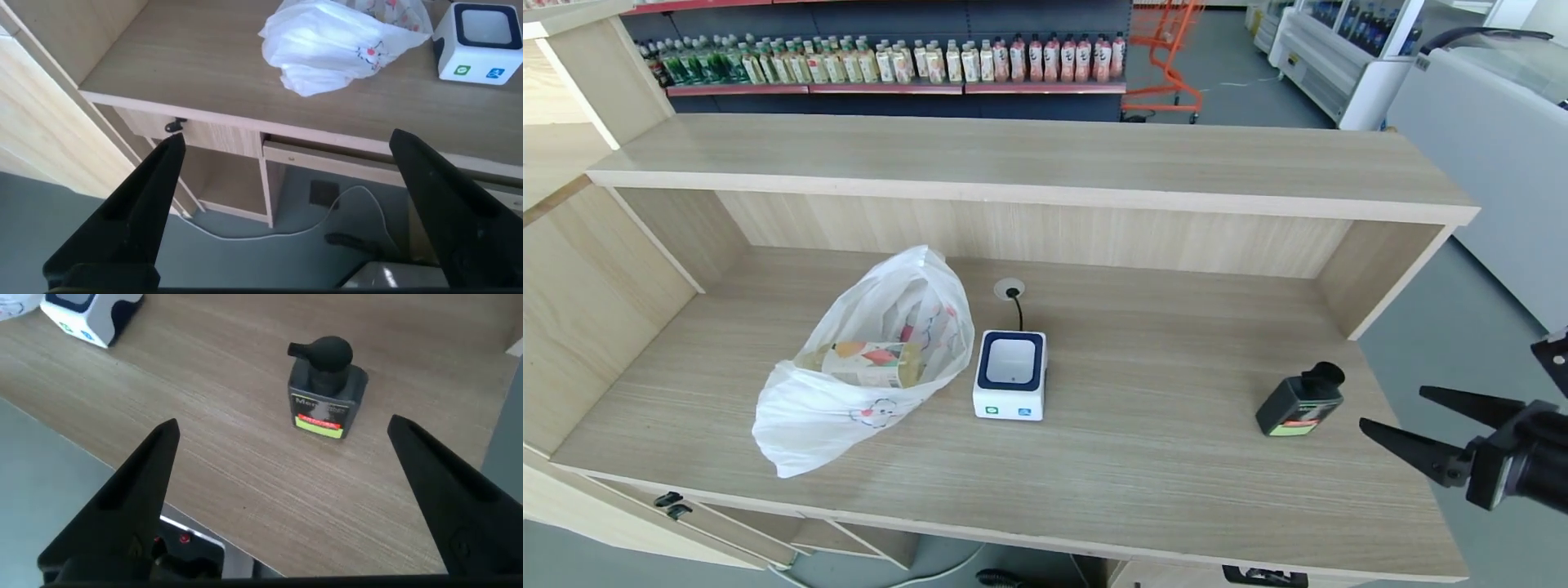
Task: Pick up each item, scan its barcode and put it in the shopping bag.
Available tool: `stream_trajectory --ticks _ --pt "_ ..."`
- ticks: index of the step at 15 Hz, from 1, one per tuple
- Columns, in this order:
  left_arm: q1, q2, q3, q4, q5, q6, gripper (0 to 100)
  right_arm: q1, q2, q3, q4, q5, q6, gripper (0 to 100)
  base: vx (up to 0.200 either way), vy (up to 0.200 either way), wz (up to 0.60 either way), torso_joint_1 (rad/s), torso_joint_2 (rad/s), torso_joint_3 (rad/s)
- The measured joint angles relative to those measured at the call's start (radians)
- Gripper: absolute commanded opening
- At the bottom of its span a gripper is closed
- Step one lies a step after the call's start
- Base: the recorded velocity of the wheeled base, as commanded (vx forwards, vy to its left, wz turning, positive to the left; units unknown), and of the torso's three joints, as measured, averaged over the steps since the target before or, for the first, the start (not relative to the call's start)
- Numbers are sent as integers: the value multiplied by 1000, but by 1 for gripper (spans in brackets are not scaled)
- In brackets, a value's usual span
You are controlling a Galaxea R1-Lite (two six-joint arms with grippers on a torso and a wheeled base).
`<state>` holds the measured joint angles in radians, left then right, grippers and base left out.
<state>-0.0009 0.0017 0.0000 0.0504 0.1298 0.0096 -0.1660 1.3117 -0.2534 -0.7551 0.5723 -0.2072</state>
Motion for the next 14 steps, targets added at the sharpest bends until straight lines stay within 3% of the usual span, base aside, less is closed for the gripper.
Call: stream_trajectory --ticks 3,5,14 --pt "-2 0 0 0 0 -1 100 -47 8 -12 92 -13 -217 100 0 0 0 0 0 0" --pt "0 0 0 0 0 0 100 -71 45 -43 109 -95 -316 100 0 0 0 0 0 0" --pt "-1 0 0 0 0 0 100 -47 311 -224 109 -235 -514 100 0 0 0 0 0 0"
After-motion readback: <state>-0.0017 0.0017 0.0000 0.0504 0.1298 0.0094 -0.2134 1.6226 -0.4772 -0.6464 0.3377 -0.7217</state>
